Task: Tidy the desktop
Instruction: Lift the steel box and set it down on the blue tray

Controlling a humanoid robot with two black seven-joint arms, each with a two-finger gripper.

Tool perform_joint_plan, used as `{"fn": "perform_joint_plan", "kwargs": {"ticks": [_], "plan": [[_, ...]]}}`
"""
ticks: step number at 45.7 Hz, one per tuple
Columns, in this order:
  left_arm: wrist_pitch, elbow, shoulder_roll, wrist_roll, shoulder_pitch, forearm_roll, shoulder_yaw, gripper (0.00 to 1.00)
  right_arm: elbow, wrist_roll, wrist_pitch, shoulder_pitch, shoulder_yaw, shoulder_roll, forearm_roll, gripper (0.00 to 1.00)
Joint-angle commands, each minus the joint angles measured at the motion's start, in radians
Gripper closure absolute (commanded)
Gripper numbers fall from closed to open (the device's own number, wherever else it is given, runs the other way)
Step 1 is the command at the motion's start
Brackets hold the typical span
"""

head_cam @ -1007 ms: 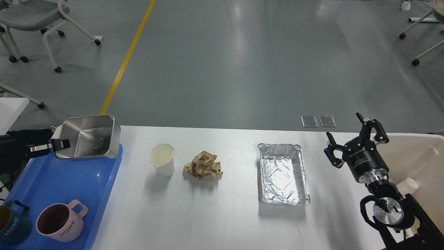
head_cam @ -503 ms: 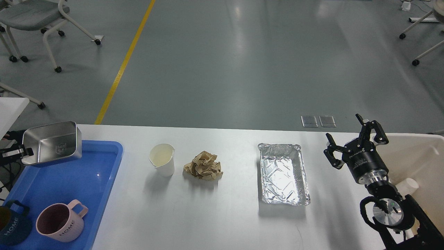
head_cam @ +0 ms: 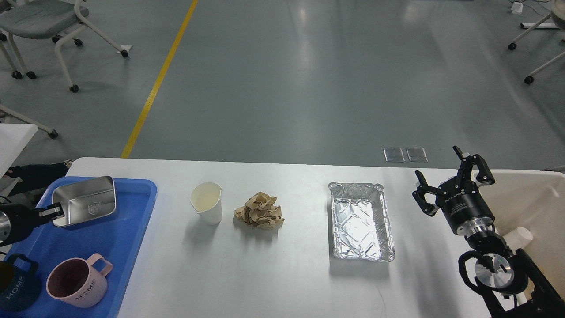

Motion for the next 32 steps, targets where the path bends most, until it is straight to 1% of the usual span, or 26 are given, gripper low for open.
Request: {"fn": "perform_joint_plan", "kwargs": {"ticks": [1,6,12,15,17,18,20,22,30,32], "plan": [[0.008,0.049,-0.068,-0.001,0.02,-0.002,-0.002,0.98,0.001,0.0,0.0,0.002,0.0,0.0,0.0,0.0],[0.01,0.09,-0.11,-0.003,0.023,0.0,-0.003,0.98,0.001,0.0,0.0,0.003,0.0,0.0,0.0,0.0],[0.01,0.101,-0.114,-0.001,0.025,0.0,-0.002,0.97,0.001,0.0,0.0,0.003,0.002,0.0,0.0,0.0],[0.01,0.107,-0.114,-0.001,0.025,0.0,-0.002,0.93,0.001,0.0,0.0,0.002,0.0,0.0,0.0,0.0],[0.01,0.109,-0.114,-0.001,0.025,-0.002,-0.005,0.85,0.001,0.0,0.0,0.002,0.0,0.0,0.0,0.0],[0.01,0.109,-0.114,-0.004,0.025,-0.002,-0.008,0.78,0.001,0.0,0.0,0.0,0.0,0.0,0.0,0.0],[0.01,0.107,-0.114,-0.004,0.025,-0.003,-0.011,0.6,0.001,0.0,0.0,0.0,0.0,0.0,0.0,0.0],[0.011,0.109,-0.116,-0.004,0.025,-0.017,-0.011,0.49,0.001,0.0,0.0,0.0,0.0,0.002,0.0,0.0],[0.022,0.109,-0.117,-0.004,0.025,-0.08,-0.008,0.24,0.001,0.0,0.0,0.002,0.0,0.0,0.0,0.0],[0.022,0.109,-0.117,-0.006,0.026,-0.087,-0.008,0.2,0.001,0.0,0.0,0.002,0.0,0.0,0.0,0.0]]}}
